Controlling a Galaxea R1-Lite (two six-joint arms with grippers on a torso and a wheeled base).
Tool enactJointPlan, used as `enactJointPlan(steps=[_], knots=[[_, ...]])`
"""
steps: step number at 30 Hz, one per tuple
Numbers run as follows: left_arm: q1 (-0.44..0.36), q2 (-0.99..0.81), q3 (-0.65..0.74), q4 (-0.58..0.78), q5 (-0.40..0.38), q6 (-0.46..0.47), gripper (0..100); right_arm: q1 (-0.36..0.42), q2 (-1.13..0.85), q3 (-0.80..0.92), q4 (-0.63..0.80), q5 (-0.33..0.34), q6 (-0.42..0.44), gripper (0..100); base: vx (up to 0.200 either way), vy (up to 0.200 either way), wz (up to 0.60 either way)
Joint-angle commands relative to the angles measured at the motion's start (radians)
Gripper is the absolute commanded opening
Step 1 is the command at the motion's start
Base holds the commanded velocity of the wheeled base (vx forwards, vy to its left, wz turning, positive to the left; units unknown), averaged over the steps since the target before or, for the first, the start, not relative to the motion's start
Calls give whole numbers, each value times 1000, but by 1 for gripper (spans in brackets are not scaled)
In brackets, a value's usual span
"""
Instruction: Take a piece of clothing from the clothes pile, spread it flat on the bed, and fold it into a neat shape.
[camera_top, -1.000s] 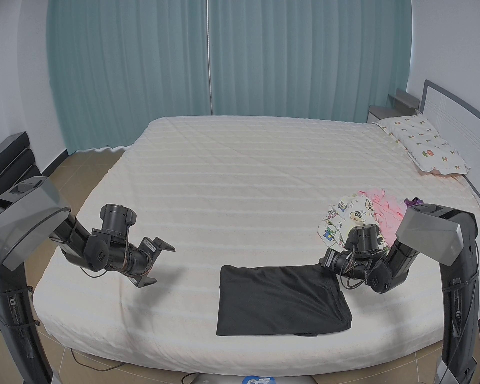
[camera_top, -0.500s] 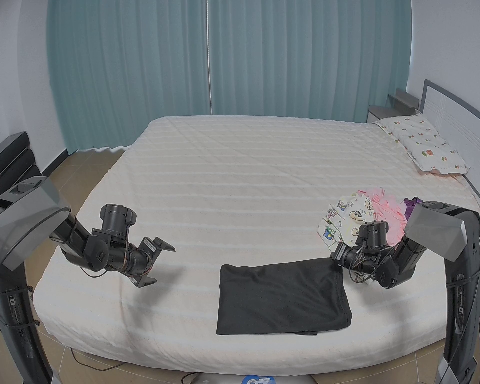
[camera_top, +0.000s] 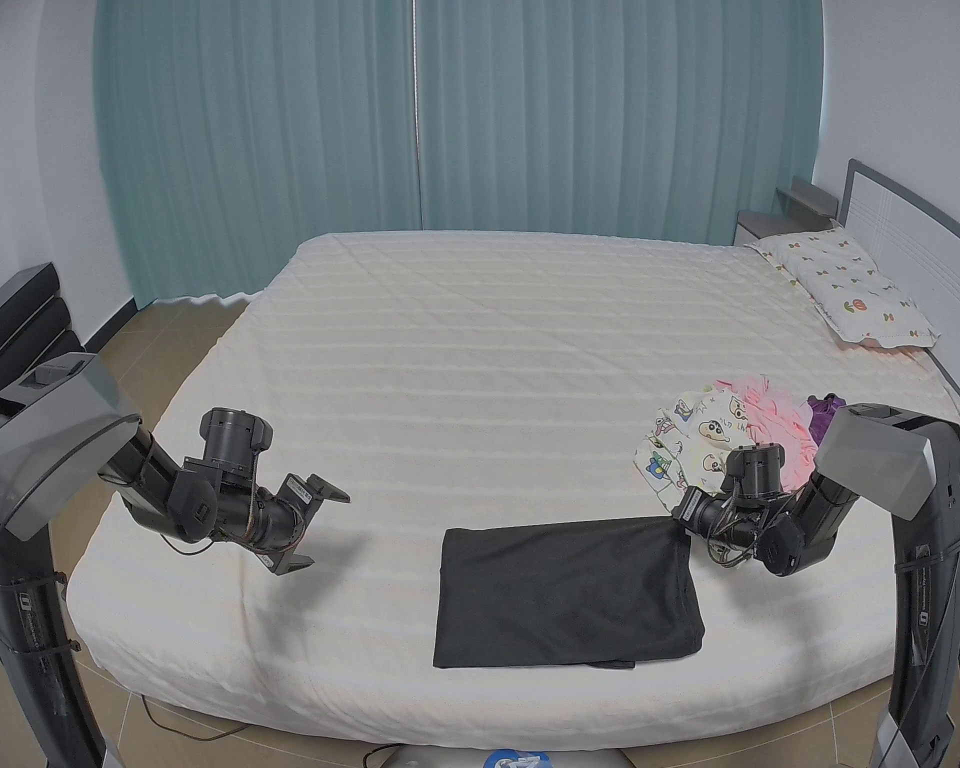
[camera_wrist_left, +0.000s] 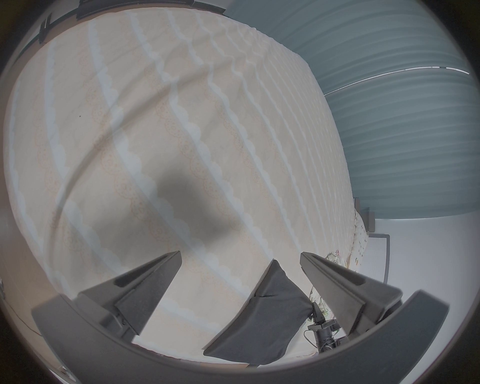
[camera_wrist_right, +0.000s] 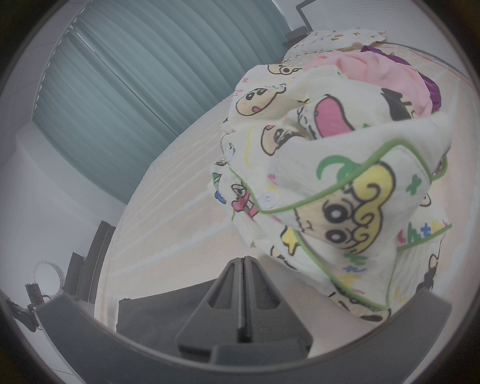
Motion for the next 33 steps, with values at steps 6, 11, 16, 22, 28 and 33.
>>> enactJointPlan(steps=[6, 11, 16, 22, 28, 33], knots=[[0, 1, 0, 0, 0, 0, 100, -2, -2, 17, -4, 1, 0, 100, 0, 0, 0], [0, 4, 0, 0, 0, 0, 100, -7, -93, 108, -14, 21, -3, 100, 0, 0, 0], [0, 6, -2, 0, 0, 0, 100, 8, -162, 234, -31, 37, -15, 100, 0, 0, 0], [0, 6, -2, 0, 0, 0, 100, 8, -249, 468, -77, 126, -17, 100, 0, 0, 0], [0, 6, -2, 0, 0, 0, 100, 8, -228, 665, -266, 207, -18, 100, 0, 0, 0], [0, 6, -2, 0, 0, 0, 100, 36, -208, 720, -329, 212, -38, 100, 0, 0, 0]])
